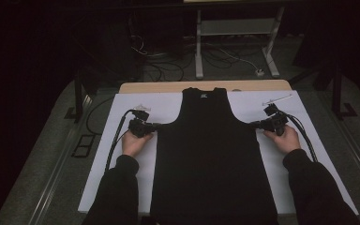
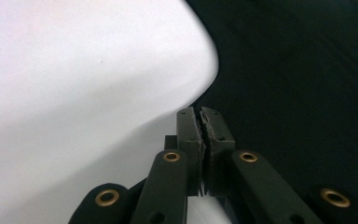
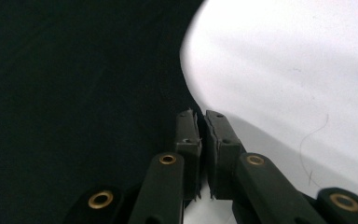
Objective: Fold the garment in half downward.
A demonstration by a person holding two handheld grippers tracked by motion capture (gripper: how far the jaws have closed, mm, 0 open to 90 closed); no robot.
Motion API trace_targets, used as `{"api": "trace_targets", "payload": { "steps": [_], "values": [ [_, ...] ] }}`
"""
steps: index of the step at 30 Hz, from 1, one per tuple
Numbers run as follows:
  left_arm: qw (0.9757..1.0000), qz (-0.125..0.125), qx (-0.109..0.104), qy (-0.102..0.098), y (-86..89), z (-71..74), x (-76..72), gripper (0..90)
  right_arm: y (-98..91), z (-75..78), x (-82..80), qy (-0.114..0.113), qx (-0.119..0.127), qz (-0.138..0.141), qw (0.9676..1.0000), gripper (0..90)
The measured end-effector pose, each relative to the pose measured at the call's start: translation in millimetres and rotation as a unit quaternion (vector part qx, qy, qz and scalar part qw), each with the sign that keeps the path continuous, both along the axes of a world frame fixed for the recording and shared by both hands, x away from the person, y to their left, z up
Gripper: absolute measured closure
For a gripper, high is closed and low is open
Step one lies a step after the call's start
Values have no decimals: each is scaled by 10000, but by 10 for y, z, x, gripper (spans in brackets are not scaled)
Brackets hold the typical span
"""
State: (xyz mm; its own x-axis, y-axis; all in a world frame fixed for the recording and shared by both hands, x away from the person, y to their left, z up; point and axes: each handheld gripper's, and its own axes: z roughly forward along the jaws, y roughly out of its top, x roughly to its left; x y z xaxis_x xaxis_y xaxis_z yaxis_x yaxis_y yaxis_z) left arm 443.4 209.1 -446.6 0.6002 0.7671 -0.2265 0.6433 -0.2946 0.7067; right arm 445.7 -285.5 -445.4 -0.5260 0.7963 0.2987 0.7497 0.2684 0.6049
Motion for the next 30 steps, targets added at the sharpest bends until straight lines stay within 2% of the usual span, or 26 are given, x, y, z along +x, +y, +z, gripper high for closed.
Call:
{"api": "trace_targets", "payload": {
  "steps": [2, 4, 7, 12, 15, 19, 30],
  "values": [
    [9999, 25, -143, 4, 29, 28, -3, 865, -27, -4, -11, 40, 108, -64, 9999, 835],
    [9998, 35, -169, 18, 29, 37, -9, 866, -48, -6, -25, 74, 218, -117, 9997, 836],
    [9996, 41, -252, 81, 36, 59, -24, 865, -59, -3, -39, 71, 260, -130, 9996, 836],
    [9990, 94, -439, 17, 63, 67, -76, 866, -79, 42, -98, 11, 434, -179, 9989, 836],
    [9990, 59, -438, -39, 70, 90, -94, 866, -98, 74, -141, 2, 552, -199, 9983, 836],
    [9989, -42, -452, -81, 79, 147, -145, 866, -109, 100, -192, -15, 578, -195, 9981, 836],
    [9972, -98, -736, -52, 130, 235, -247, 865, -139, 171, -328, -112, 702, -212, 9972, 836]
  ]
}}
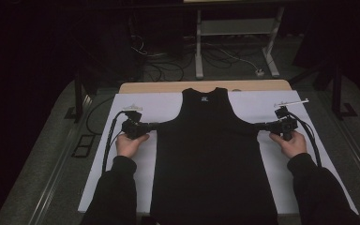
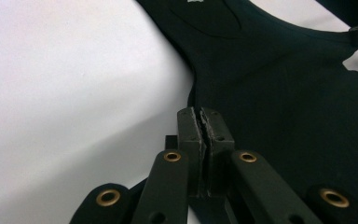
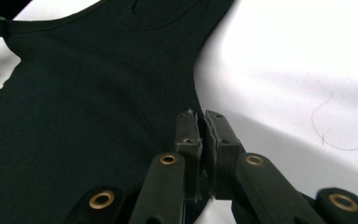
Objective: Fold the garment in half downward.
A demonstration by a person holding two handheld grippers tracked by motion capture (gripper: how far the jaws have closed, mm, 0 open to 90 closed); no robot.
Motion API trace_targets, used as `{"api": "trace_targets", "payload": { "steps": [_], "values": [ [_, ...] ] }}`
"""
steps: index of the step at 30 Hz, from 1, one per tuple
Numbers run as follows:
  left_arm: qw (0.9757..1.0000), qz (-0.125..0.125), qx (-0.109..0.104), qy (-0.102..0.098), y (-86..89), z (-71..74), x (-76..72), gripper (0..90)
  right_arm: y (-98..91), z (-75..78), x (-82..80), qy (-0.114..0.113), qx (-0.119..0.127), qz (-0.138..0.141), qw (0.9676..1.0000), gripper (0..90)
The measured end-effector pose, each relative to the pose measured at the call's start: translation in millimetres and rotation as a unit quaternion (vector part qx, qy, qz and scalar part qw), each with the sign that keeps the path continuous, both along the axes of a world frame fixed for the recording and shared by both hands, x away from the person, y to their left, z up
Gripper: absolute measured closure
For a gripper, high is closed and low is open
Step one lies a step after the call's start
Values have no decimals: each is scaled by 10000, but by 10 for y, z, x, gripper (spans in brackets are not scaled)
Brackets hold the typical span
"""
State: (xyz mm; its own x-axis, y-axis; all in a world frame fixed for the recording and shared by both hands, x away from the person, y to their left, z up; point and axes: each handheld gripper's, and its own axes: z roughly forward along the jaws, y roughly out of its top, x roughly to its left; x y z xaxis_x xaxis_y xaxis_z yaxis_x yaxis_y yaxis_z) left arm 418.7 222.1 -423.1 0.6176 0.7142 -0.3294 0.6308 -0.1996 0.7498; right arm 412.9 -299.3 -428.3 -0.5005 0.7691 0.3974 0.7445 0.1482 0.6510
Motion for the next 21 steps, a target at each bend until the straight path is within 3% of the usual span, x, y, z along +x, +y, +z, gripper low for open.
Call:
{"api": "trace_targets", "payload": {
  "steps": [8, 21],
  "values": [
    [9999, -15, -163, 51, 46, 23, -67, 865, -29, 41, -69, -21, 56, 11, 10000, 836],
    [9998, -13, -198, 90, 90, 49, -180, 865, -72, 95, -183, -31, 251, -60, 9997, 836]
  ]
}}
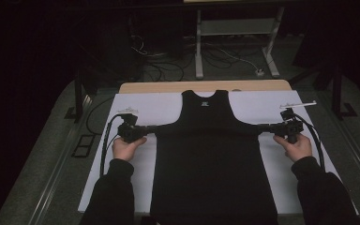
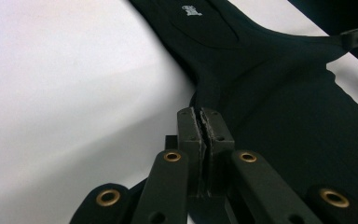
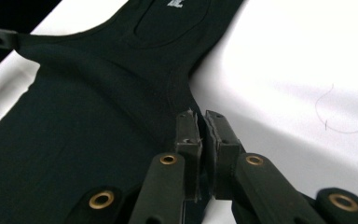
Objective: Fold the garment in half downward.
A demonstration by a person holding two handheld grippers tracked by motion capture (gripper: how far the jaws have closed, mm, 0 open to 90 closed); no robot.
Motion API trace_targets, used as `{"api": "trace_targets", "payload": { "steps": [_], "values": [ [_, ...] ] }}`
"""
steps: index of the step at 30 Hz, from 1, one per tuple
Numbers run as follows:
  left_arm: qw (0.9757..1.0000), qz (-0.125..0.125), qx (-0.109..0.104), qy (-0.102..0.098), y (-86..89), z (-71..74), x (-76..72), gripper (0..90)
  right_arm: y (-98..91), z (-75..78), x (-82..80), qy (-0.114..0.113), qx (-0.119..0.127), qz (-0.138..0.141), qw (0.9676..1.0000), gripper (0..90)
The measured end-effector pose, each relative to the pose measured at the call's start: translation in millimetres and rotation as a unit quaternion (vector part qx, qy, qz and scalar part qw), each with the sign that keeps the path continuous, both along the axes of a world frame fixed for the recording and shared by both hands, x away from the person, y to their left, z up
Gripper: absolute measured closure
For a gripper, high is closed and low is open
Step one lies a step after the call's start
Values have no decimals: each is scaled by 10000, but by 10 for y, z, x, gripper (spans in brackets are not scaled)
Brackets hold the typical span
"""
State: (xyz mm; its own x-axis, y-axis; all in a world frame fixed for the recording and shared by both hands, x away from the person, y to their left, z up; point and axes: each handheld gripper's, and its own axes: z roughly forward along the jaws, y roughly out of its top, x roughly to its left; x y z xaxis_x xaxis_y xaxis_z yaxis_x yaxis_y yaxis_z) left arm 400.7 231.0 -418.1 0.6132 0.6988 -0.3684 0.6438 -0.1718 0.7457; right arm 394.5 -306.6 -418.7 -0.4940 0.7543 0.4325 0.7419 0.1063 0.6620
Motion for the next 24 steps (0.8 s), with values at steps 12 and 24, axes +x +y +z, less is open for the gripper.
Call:
{"api": "trace_targets", "payload": {
  "steps": [12, 24],
  "values": [
    [9999, -38, -67, 67, 33, 13, -152, 865, -16, 39, -171, 42, 37, 26, 10000, 835],
    [9997, -16, -149, 193, 61, 12, -278, 864, -33, 60, -335, 91, 47, 93, 9999, 835]
  ]
}}
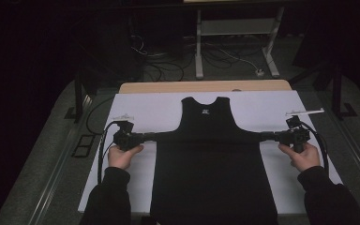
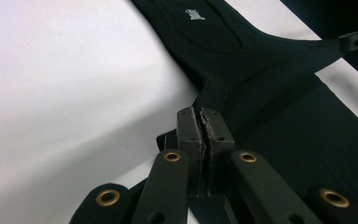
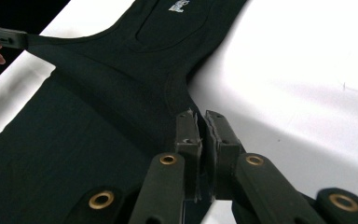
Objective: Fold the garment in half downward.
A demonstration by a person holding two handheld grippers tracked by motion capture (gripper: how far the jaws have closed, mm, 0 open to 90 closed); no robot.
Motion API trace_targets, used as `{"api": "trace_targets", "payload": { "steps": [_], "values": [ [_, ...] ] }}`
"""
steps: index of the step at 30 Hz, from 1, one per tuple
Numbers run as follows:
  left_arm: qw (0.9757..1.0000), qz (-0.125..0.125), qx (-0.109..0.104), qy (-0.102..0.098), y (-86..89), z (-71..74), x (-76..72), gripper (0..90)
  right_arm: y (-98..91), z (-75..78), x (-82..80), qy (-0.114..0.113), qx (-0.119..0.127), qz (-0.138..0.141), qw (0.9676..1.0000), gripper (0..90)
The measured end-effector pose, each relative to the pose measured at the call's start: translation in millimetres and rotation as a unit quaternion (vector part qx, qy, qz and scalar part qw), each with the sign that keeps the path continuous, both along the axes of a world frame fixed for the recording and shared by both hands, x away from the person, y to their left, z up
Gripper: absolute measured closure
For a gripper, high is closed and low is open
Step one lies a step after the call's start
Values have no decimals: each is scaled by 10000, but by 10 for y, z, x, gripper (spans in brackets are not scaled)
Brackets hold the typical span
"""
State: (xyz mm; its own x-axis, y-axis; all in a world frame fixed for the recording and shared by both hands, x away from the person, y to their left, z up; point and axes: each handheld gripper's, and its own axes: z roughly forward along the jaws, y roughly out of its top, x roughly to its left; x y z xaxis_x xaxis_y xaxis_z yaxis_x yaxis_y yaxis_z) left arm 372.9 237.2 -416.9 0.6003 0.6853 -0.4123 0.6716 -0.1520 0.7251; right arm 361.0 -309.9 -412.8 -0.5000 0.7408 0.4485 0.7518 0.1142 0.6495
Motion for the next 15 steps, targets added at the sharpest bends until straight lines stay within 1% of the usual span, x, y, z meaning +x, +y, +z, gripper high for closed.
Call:
{"api": "trace_targets", "payload": {
  "steps": [5, 7, 11, 12, 15],
  "values": [
    [9999, -69, 67, 99, 16, -12, -72, 865, 3, -6, -41, 49, -33, 16, 10000, 835],
    [9999, -110, 30, 80, 20, -7, -98, 864, 7, -3, -63, 52, -28, 26, 10000, 835],
    [9997, -153, -19, 177, 38, -9, -127, 864, 7, -14, -112, 106, -44, 51, 9999, 835],
    [9996, -190, 9, 226, 38, -16, -146, 865, 3, -11, -123, 126, -57, 77, 9999, 834],
    [9994, -238, 43, 265, 40, -16, -181, 864, -4, -7, -168, 143, -30, 102, 9998, 834]
  ]
}}
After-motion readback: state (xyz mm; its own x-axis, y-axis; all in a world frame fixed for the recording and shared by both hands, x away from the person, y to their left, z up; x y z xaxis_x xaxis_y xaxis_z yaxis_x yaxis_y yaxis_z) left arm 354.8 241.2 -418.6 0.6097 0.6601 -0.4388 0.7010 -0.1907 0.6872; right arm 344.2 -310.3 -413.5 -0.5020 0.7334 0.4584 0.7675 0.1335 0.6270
